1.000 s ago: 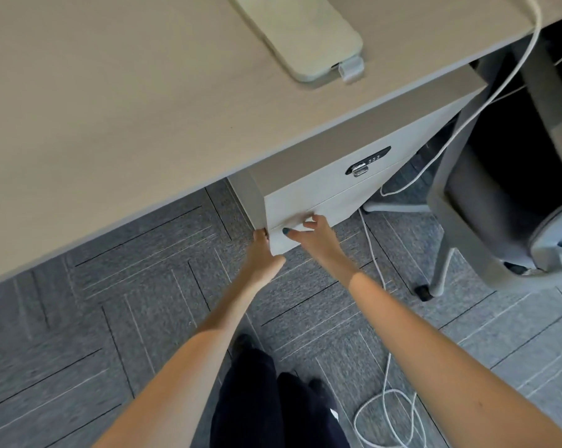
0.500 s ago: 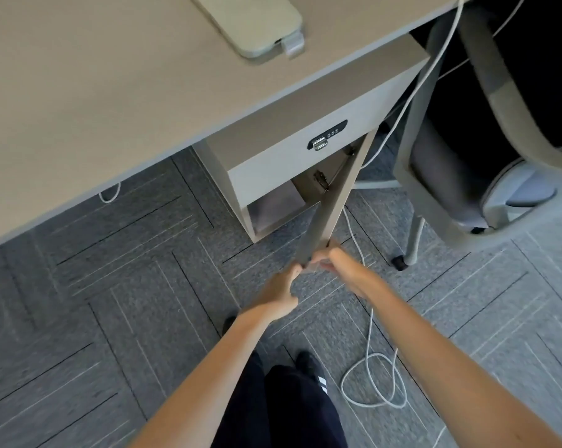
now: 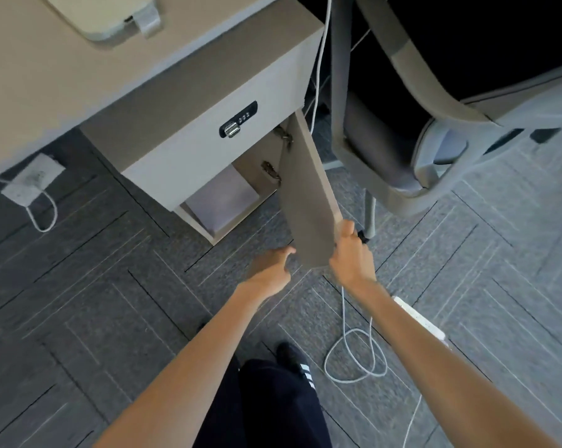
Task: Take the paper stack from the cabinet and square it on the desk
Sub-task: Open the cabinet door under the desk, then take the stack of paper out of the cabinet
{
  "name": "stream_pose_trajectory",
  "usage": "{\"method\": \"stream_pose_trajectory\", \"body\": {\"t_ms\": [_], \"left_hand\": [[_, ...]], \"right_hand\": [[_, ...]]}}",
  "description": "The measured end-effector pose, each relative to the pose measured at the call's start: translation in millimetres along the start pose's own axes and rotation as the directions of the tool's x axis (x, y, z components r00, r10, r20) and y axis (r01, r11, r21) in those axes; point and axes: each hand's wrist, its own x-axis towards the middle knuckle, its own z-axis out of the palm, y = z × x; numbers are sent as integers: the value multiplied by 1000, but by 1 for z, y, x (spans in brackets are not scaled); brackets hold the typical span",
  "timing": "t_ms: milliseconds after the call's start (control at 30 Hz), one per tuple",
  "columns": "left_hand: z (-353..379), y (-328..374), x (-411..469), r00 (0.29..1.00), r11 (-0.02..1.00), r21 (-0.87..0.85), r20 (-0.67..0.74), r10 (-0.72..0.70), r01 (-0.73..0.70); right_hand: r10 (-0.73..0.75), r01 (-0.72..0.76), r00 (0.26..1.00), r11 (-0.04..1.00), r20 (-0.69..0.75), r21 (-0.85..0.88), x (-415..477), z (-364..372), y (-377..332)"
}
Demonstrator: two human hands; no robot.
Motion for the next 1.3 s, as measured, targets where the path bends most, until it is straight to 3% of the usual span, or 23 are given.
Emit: {"method": "stream_pose_trajectory", "body": {"t_ms": [100, 233, 500, 633, 800, 967, 1167, 1300], "left_hand": [[-6, 0, 12, 987, 982, 191, -158, 31, 0], [-11, -13, 36, 951, 947, 320, -286, 115, -18], [-27, -51, 86, 918, 938, 344, -385, 98, 44], [-38, -72, 111, 901, 951, 295, -432, 44, 95], [-42, -98, 132, 858, 954, 231, -512, -46, 189], [-39, -121, 156, 795, 964, 40, -575, -193, 262], [-26, -152, 209, 757, 939, -82, -570, -320, 335], [-12, -177, 252, 715, 885, -274, -521, -466, 376]], "right_hand": [[-23, 8, 993, 991, -116, -131, 8, -5, 25], [-68, -4, 951, 972, -300, -233, 27, 0, 50], [-191, 103, 847, 975, -497, -198, 45, 37, 23], [-387, 343, 824, 922, -413, -180, 72, 68, -16], [-494, 467, 837, 869, -233, -164, 119, 112, -58], [-505, 493, 860, 859, -73, -137, 161, 130, -84], [-508, 506, 860, 838, 43, -206, 231, 176, -112], [-461, 468, 883, 858, 87, -209, 270, 221, -114]]}}
